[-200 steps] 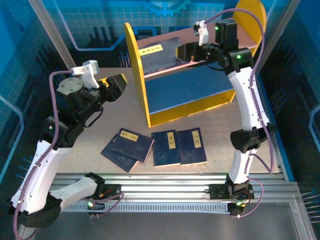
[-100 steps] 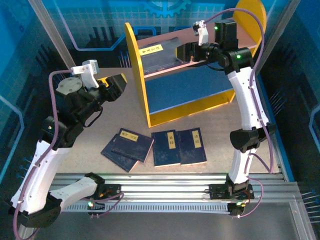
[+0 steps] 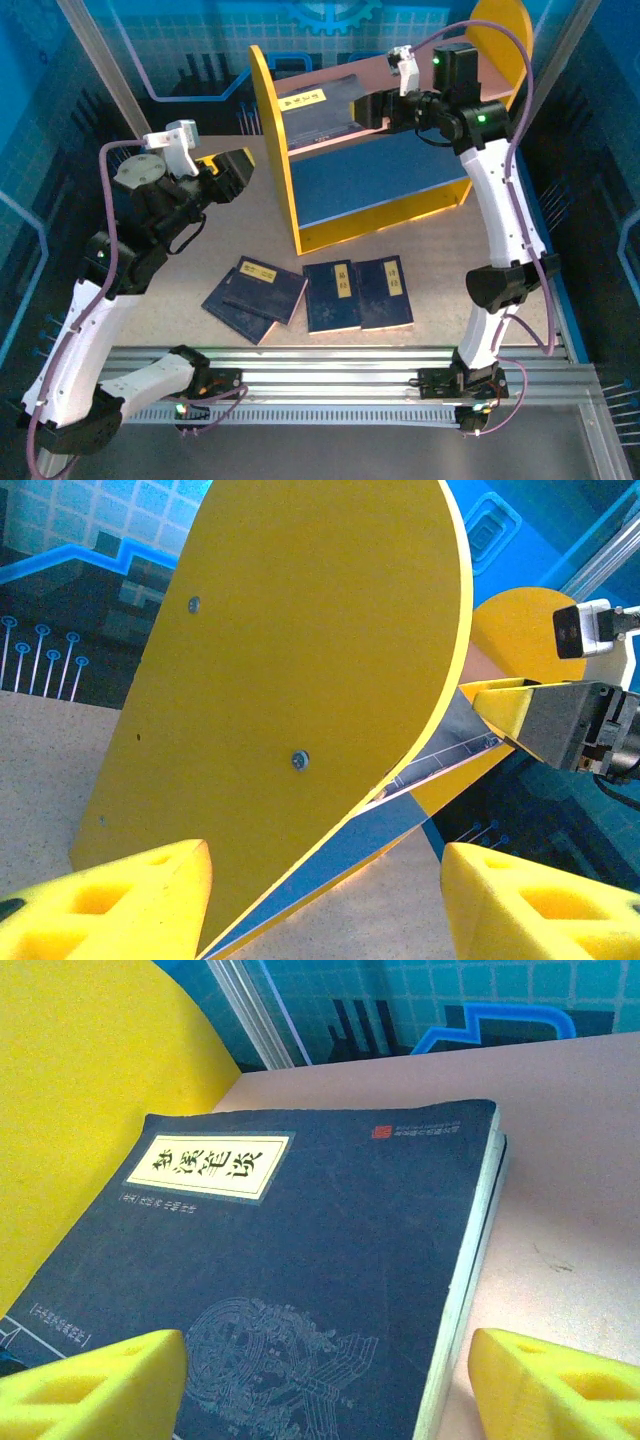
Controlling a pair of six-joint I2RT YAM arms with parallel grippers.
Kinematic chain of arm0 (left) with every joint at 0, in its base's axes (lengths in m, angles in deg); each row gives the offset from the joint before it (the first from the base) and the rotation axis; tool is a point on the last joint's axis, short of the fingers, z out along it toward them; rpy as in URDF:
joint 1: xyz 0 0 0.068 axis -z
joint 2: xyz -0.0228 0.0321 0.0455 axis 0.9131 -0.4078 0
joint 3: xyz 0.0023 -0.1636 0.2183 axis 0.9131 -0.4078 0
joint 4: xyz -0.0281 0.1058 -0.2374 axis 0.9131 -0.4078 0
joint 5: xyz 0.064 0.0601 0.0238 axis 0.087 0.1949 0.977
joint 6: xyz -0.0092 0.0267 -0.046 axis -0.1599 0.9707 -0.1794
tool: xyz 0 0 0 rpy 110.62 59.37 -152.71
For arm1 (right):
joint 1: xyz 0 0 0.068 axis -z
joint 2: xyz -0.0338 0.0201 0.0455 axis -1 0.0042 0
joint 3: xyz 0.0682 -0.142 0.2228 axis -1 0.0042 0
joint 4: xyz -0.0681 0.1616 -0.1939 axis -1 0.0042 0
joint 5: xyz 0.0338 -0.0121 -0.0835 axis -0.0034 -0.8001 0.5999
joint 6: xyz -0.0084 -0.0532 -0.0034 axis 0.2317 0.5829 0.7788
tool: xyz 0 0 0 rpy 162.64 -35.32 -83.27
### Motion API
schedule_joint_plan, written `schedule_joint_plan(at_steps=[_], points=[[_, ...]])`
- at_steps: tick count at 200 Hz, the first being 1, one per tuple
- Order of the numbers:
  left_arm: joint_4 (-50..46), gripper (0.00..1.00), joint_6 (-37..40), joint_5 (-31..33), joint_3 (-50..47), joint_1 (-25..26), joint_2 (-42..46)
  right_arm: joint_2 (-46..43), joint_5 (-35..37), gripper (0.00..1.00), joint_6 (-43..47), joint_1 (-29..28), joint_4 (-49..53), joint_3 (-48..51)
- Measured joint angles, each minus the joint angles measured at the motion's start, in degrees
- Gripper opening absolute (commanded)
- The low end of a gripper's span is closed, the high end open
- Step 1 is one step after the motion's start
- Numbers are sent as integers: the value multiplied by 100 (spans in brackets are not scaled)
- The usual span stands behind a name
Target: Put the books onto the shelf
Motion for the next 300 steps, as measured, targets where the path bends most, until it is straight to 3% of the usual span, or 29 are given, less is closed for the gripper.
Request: schedule_joint_plan(at_steps=[79,193,300], points=[[-103,63,2,0,-2,0,0,-752,-470,76,256,216,-841,1329],[-125,63,26,-2,-155,0,0,-1132,-1110,80,1027,415,-1427,2142],[-120,64,129,-2,-299,0,7,-1241,-957,80,1711,402,-1561,2409]])
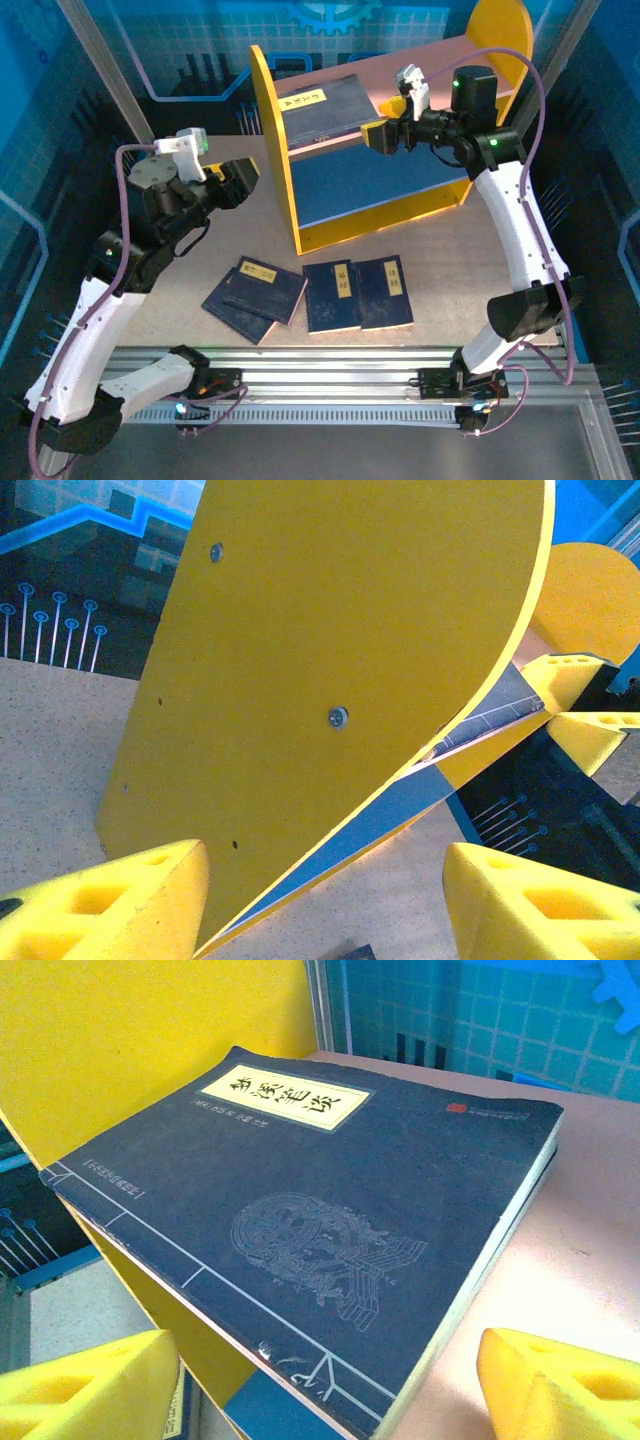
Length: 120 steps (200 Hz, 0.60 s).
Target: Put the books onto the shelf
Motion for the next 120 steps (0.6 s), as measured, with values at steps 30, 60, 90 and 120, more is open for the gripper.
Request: schedule_joint_plan(at_steps=[30,60,90,120], points=[[0,64,0,0,0,0,0,-2,225,80,50,-31,-92,39],[0,64,17,0,0,0,0,-2,396,80,68,-79,-101,39],[-2,64,22,2,0,0,-2,0,448,80,74,-92,-114,39],[0,64,22,0,0,0,-2,4,501,80,94,-111,-111,39]])
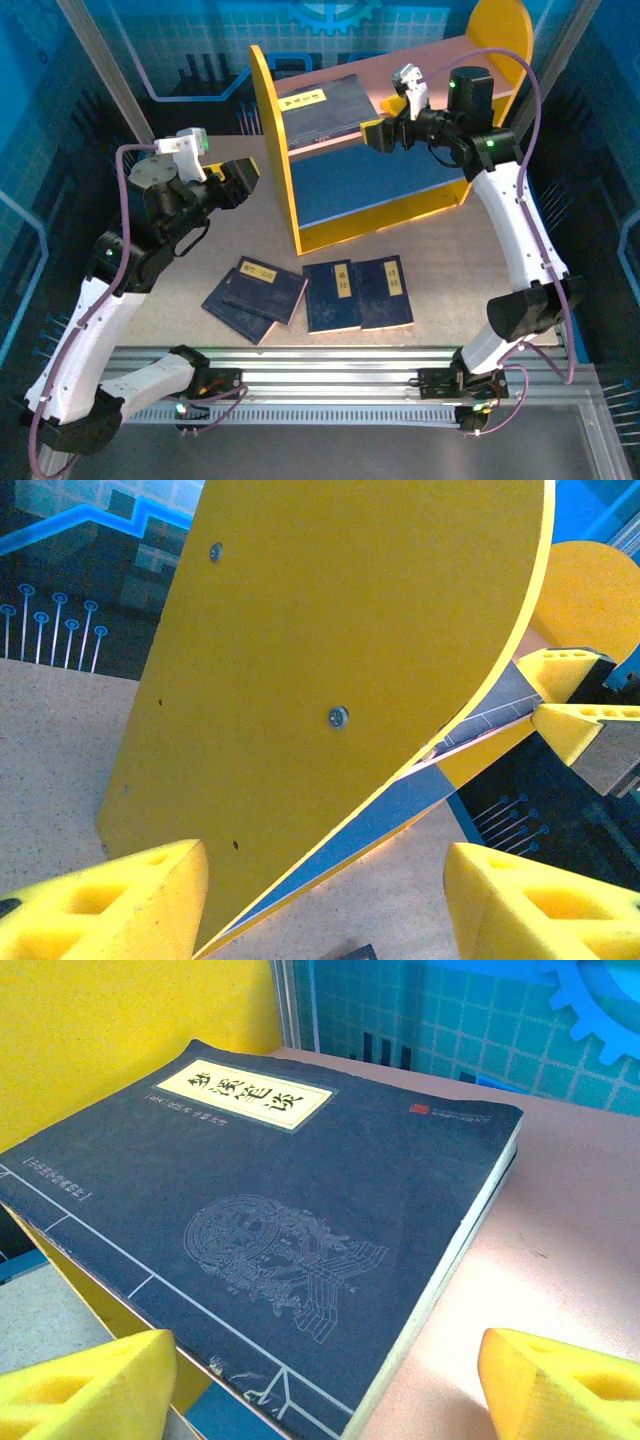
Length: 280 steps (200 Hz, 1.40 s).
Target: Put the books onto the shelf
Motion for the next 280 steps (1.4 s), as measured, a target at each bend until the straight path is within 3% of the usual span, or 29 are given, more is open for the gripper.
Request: schedule_joint_plan(at_steps=[149,195,234,280], points=[[-2,65,4,2,0,0,-11,98,251,80,120,-118,-20,-87],[-22,65,24,2,0,0,-9,26,-39,81,-133,94,-61,-37],[-179,65,122,9,-203,0,87,-850,-81,81,-667,573,-46,855],[-409,64,103,4,-748,0,192,-2280,584,81,-1176,664,199,2199]])
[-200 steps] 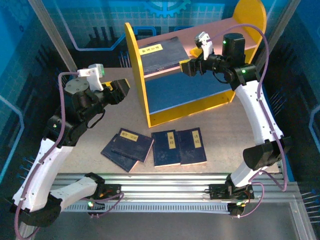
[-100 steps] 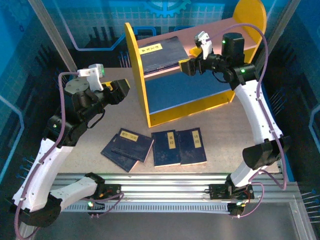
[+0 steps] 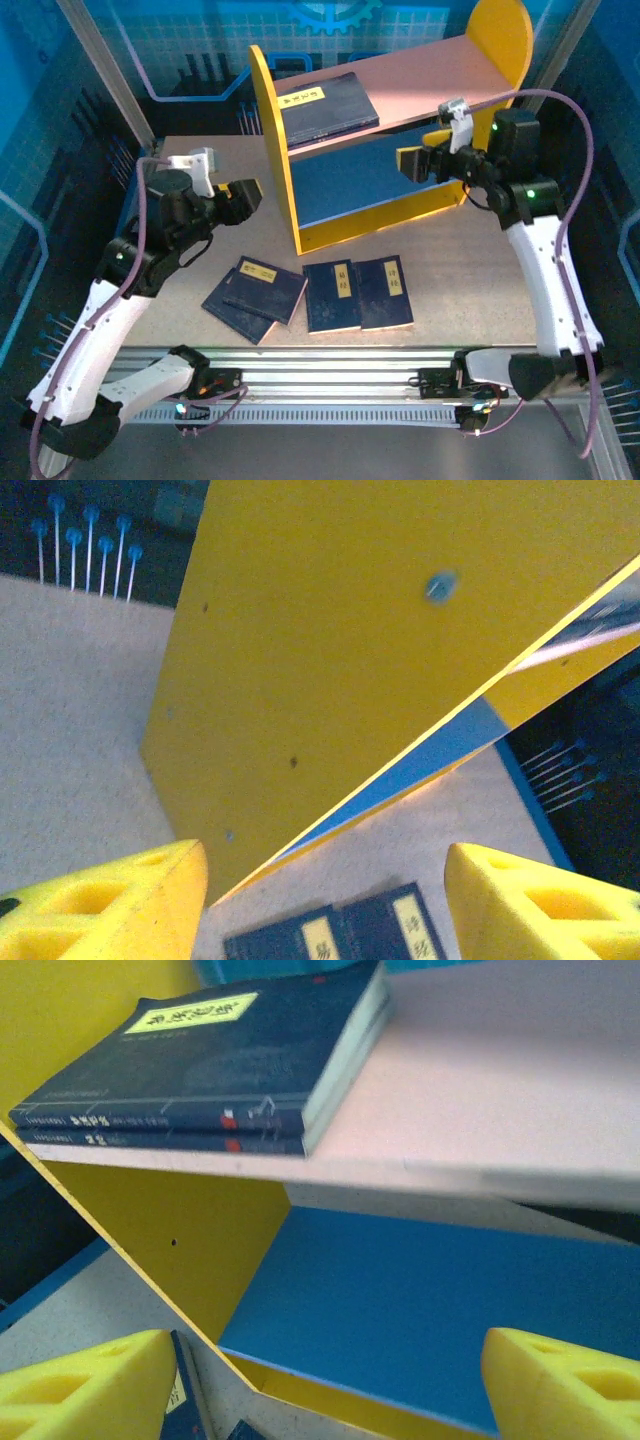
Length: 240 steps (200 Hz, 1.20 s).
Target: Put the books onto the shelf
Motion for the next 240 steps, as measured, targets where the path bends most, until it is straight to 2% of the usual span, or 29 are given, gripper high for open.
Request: schedule_joint_plan(at_steps=[49,84,109,135,164,194,240], points=[[-20,61,-442,-197,-1298,0,173,-1207,437,77,-632,11,107,1709],[227,58,-1078,-538,-2524,57,297,-1193,584,73,-957,-68,184,2852],[420,58,-1543,-608,-3180,391,297,-1027,807,71,-1099,-326,245,3276],[553,58,-1947,-577,-3488,876,293,-831,881,69,-1357,-861,-11,3615],[793,58,-2426,-428,-3862,1178,293,-313,927,68,-1821,-1834,-662,4061],[723,61,-2809,-168,-4242,1246,393,481,953,64,-2227,-2623,-1366,4109],[592,61,-3016,205,-4315,1244,629,1480,909,59,-2857,-3427,-2284,4072]])
